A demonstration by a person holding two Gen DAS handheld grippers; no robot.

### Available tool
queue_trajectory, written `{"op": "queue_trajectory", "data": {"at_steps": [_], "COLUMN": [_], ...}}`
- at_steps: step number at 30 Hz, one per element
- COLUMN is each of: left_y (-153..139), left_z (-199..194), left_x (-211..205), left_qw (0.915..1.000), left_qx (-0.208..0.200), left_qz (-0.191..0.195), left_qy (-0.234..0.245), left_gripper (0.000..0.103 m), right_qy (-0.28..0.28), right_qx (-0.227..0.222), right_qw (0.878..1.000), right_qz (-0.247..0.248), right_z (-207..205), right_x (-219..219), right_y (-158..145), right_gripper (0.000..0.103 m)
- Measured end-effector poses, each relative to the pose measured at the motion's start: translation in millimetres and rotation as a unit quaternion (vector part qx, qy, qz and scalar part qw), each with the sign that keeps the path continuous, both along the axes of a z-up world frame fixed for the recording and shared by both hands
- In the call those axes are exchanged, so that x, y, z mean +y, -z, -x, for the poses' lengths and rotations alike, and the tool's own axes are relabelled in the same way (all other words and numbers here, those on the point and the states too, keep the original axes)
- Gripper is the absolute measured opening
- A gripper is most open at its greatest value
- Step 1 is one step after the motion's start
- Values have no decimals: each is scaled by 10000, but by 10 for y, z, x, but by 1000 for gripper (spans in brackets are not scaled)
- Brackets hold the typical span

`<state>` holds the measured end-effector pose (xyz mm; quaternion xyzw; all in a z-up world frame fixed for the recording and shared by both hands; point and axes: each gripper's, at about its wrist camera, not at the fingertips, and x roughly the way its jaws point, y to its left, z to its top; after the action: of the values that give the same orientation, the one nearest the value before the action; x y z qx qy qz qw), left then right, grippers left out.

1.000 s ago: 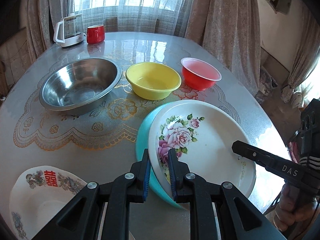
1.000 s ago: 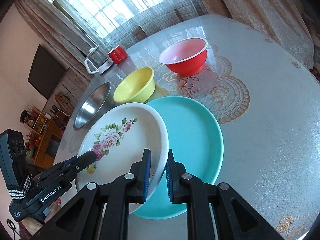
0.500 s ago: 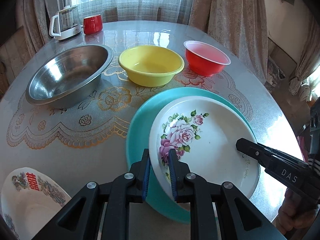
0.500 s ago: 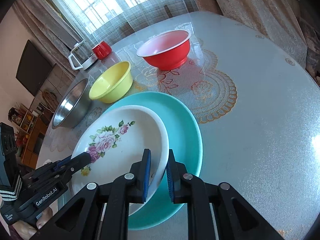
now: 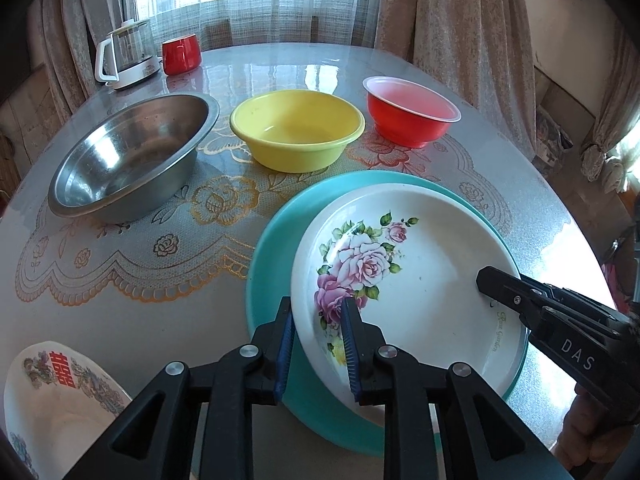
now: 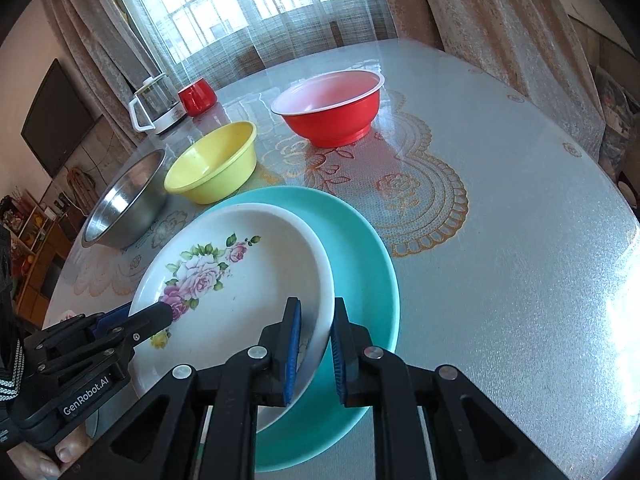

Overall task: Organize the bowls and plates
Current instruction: 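Carry the rose plate over the teal plate and lower it on, then open the left tool and move to the double-happiness plate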

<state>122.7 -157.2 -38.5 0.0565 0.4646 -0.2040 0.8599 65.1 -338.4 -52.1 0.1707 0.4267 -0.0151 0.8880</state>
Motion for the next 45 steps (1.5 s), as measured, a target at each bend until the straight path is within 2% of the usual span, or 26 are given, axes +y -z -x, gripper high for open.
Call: {"op": "queue_trajectory", "data": {"at_steps": [9,11,16,35,40,45], "left_y": [-43,-70,-113,-276,-349,-435], "left_z": [68,89,117,335,385,415], "left_x": [94,109,170,459,581,784], "left_qw": [9998,9996,9993,9977,9970,9957], "left_qx": [-119,-203,-251,-521,-571,-622], "left_qz": [118,107,184,278,354,421], "left_qy": [-129,-159,-206,-327,-394,-549], "left_gripper": [25,28,29,33,33,33], "right_qy": [-5,-9,47,60,-101,-509], "right_qx": [101,78,-11,-507,-646,-813], "right_qw": [9991,9991,9988,9979,9975,9954], "right_qz": [421,413,478,390,280,10], "right_z": [-36,-24,3,173,212,240], "right_x": [128,141,142,218,284,420], "right_y": [-33,-39,-86,-343,-416,-492], "right_gripper": [24,26,29,39,40,40]}}
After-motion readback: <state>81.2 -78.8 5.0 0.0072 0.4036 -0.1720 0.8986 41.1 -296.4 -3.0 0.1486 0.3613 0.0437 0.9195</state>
